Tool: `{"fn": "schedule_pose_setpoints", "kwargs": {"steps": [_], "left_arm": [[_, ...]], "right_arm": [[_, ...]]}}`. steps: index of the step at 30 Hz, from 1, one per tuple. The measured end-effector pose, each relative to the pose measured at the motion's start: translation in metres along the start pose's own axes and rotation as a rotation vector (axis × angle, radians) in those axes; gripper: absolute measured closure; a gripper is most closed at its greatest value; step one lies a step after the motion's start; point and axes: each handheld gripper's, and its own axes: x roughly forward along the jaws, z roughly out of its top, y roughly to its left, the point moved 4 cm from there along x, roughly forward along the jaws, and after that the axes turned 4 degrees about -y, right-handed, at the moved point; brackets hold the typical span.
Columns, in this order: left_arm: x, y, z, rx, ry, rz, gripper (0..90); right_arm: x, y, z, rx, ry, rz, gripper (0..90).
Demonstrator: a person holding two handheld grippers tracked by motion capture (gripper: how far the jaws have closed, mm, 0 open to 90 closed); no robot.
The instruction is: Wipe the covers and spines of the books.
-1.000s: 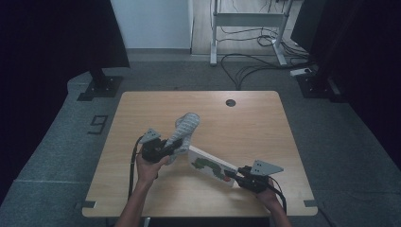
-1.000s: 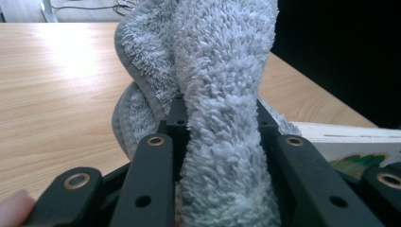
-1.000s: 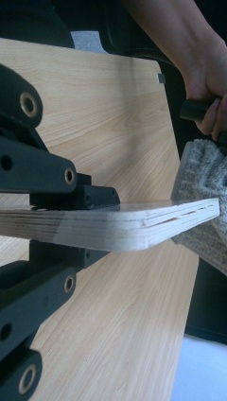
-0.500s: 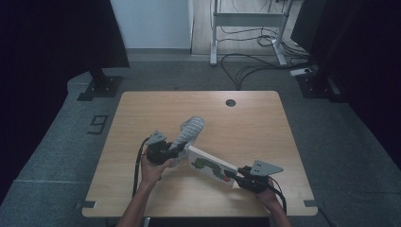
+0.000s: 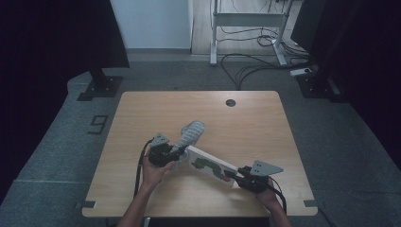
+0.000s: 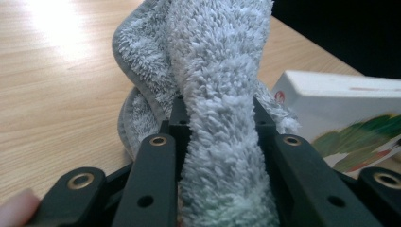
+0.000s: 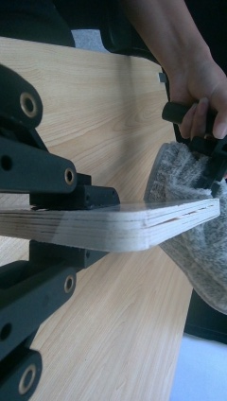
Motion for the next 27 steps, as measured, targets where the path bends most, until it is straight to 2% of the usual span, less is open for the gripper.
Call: {"fn": "schedule_pose_setpoints", "kwargs": {"steps": [8, 17, 24, 27], "left_arm": [[0.005, 0.001, -0.012, -0.008, 0.037, 0.011, 72.1], [0.016, 0.005, -0.027, 0.001, 0.135, 0.031, 72.0], [0.028, 0.007, -0.041, 0.013, 0.208, 0.063, 72.0], [0.029, 0.007, -0.042, 0.018, 0.218, 0.073, 71.8]], "right_arm": [[0.000, 0.000, 0.000, -0.002, 0.000, 0.002, 77.9], [0.000, 0.001, 0.000, -0.004, 0.001, 0.004, 77.8], [0.000, 0.000, 0.000, 0.000, 0.000, 0.004, 77.8], [0.000, 0.000, -0.001, 0.003, -0.006, 0.005, 77.8]]}}
